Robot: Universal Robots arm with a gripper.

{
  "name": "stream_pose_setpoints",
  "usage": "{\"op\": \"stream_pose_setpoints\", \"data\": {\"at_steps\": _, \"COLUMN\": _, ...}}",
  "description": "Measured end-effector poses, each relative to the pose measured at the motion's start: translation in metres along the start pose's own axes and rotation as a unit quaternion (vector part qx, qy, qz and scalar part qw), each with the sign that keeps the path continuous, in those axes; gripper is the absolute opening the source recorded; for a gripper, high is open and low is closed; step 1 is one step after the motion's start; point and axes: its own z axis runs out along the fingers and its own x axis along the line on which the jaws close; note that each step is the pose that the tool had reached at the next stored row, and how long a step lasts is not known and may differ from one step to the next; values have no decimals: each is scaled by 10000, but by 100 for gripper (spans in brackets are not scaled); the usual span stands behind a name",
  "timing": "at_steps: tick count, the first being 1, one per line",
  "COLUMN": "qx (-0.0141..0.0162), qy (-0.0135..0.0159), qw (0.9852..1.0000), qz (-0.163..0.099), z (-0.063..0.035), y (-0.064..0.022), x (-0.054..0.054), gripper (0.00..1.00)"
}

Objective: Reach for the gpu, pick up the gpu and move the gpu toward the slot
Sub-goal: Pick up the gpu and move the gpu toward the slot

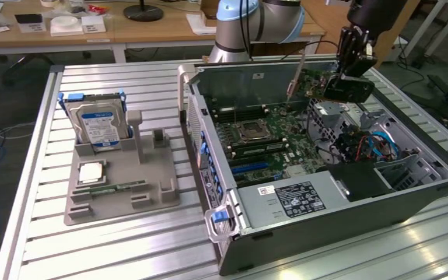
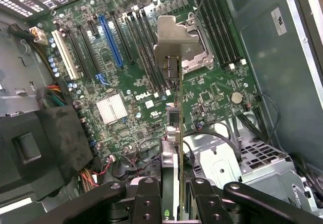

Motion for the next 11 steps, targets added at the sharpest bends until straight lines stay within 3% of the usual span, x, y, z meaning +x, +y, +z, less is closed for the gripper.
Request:
{"op": "stream_pose_setpoints", "data": {"at_steps": 5, "qx": 7, "qy": -3, "qw": 9991, "qz": -419, "z": 2, "y": 0, "x": 0, "gripper": 27}}
{"op": "stream_pose_setpoints", "data": {"at_steps": 11, "qx": 14, "qy": -7, "qw": 9960, "qz": -888, "z": 5, "y": 0, "x": 0, "gripper": 27}}
